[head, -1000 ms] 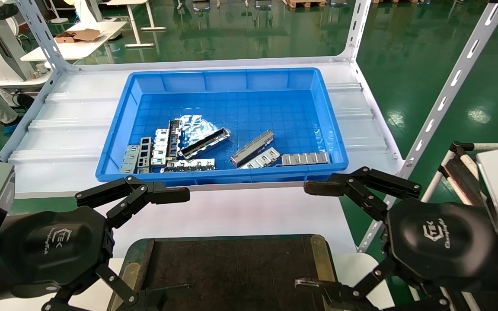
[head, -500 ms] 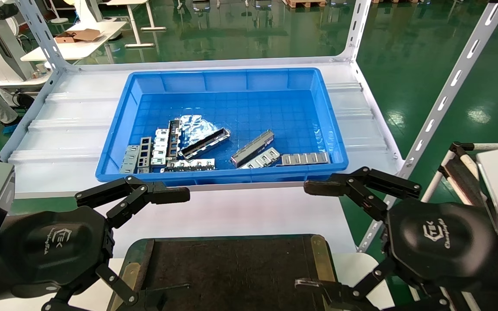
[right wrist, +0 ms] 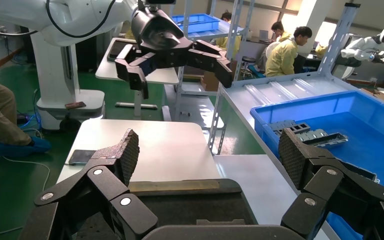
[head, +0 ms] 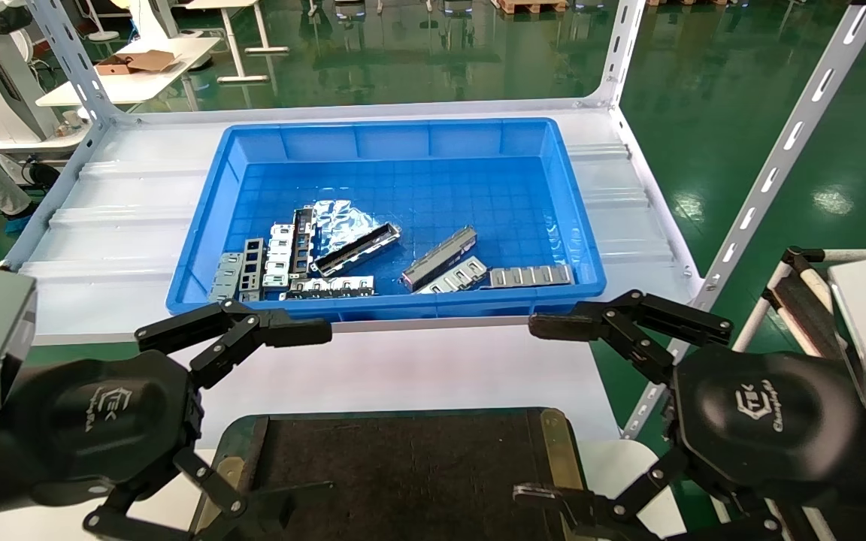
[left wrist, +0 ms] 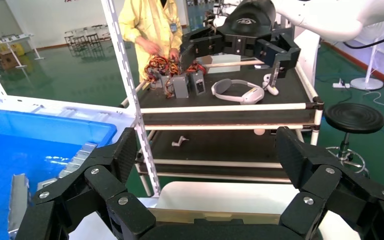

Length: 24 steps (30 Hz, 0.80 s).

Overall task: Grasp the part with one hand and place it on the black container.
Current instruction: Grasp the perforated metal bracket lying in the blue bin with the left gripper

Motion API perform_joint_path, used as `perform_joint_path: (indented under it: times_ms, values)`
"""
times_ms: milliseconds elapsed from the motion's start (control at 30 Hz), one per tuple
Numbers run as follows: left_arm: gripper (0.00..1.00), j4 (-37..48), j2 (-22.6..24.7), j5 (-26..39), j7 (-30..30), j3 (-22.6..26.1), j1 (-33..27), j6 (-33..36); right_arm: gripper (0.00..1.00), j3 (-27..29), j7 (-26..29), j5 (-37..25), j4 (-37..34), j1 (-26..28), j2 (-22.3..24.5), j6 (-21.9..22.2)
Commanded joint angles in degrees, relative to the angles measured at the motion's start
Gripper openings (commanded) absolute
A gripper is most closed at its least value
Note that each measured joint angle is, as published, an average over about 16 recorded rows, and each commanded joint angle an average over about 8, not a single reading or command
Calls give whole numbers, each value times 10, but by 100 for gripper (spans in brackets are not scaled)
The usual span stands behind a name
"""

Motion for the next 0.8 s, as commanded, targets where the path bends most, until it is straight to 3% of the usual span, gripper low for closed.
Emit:
perform_joint_path:
  times_ms: [33, 400, 800]
  values:
    - [100, 1, 3, 3, 0, 2, -4, -1, 100, 0, 0, 0, 0, 0, 0, 0]
    - [100, 27, 43, 44, -1, 21, -34, -36, 100, -1, 0, 0, 0, 0, 0, 0]
    - [100, 123, 139, 118, 19, 59, -101, -98, 100, -1, -1, 1, 0, 0, 0, 0]
